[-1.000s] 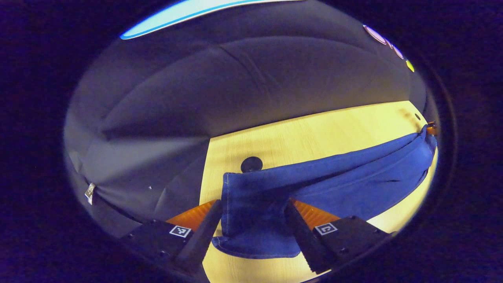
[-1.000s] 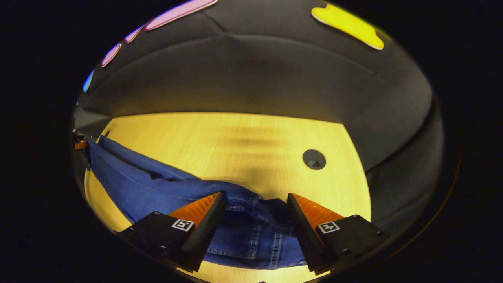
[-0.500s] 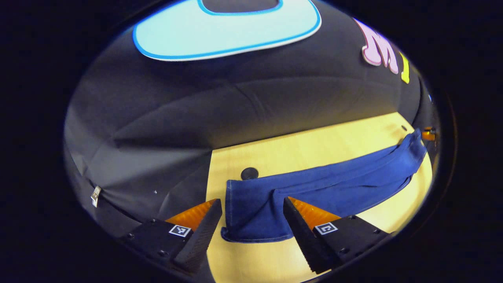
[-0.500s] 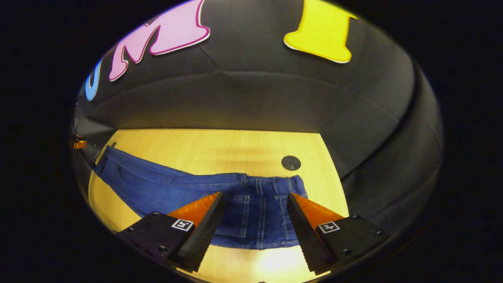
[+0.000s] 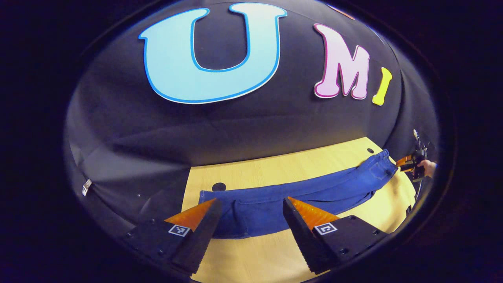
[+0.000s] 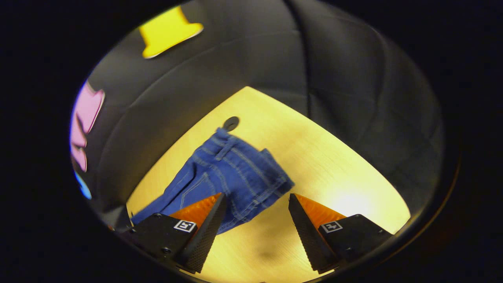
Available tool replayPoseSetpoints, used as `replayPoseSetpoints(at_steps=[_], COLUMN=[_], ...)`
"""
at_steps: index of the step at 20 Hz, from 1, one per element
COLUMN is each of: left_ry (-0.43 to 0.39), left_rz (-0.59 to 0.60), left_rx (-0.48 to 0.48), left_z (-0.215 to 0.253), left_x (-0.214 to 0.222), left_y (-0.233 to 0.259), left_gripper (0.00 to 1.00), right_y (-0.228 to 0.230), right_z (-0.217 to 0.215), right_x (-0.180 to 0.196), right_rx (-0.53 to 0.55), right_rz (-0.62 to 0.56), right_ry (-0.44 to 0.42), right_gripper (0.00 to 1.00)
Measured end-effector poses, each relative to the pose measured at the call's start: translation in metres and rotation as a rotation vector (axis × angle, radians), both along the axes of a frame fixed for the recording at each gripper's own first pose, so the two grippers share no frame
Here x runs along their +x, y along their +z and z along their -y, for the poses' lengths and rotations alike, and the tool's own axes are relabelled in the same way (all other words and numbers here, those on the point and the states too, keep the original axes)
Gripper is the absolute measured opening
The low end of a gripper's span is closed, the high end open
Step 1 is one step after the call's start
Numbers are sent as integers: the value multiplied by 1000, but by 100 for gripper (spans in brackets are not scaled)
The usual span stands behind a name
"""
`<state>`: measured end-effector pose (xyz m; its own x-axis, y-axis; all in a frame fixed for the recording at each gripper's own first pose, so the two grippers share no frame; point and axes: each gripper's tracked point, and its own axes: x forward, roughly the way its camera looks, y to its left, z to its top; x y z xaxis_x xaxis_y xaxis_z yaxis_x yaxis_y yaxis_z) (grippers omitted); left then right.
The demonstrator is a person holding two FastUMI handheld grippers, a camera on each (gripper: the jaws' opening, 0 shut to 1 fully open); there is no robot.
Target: Grasp the waist and the cuffs of the jeans and fold them to make the two legs overlap; first hold the waist and fold one-third of the jeans toward the cuffs, then hold the cuffs and fold the remaining one-third in the same direction to finish folding.
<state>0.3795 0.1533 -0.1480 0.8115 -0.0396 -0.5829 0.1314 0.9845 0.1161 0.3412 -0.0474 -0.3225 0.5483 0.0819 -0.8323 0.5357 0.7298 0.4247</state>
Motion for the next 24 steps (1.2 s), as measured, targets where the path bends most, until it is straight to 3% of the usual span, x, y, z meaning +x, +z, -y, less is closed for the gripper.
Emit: replayPoseSetpoints(at_steps=[5,8,12,14,16,17,18,21,24], left_ry=[-2,-25,-24,-28,-27,-30,-36,-45,-39], left_rz=[-39,-55,-59,-63,-74,-74,-80,-84,-85], left_rx=[-21,-6,7,15,27,25,19,22,18], left_z=[12,19,21,21,23,24,24,21,13], left_x=[-6,-5,0,0,-2,-3,-6,-10,-16], left_y=[-15,-21,-26,-30,-34,-34,-35,-34,-35], left_gripper=[99,99,100,99,99,99,99,99,99], right_y=[-11,-14,-10,-25,-26,-22,-22,-7,35], right_z=[-3,-10,-10,-18,-27,-28,-28,-26,-26], right_x=[-6,2,15,19,24,22,22,27,36], right_rx=[-20,26,-5,-36,-35,-47,-54,-58,-76], right_rz=[-86,-96,-78,-100,-96,-92,-83,-21,107], right_ry=[-77,-115,-154,-98,-89,-77,-68,-73,-37], right_gripper=[99,99,99,98,30,28,20,12,12])
